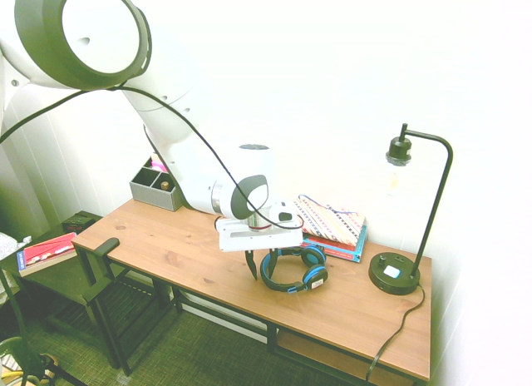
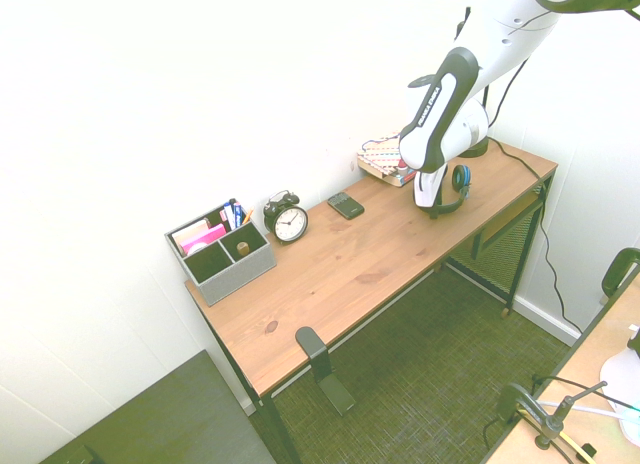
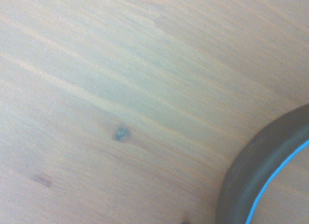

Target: Hang the headphone

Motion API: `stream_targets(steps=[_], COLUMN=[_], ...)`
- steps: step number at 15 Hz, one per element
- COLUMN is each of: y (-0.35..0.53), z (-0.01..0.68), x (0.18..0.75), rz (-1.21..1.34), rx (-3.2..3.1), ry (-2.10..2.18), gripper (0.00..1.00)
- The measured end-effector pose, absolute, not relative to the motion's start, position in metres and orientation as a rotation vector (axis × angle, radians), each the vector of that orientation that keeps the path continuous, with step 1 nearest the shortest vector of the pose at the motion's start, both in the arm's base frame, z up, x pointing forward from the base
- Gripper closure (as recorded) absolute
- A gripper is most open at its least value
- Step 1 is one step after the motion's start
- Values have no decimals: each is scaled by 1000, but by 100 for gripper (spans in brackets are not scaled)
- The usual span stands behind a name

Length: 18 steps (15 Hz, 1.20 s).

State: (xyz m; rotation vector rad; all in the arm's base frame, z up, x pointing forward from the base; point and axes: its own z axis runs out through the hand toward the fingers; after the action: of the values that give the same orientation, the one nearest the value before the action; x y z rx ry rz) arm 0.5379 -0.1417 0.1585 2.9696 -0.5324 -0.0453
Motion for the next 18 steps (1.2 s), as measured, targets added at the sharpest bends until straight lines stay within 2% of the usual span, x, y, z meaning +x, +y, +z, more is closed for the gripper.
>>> stream_targets(steps=[5,9,11,14,18], y=[-147,-121,-83,-6,138], z=[173,258,310,354,335], x=[541,542,534,487,424], rz=[-7,33,8,-146,-163], rx=[2951,2916,2877,2772,2679], ry=[-716,-975,-1095,-1240,-1351], gripper=[100,100,100,100,100])
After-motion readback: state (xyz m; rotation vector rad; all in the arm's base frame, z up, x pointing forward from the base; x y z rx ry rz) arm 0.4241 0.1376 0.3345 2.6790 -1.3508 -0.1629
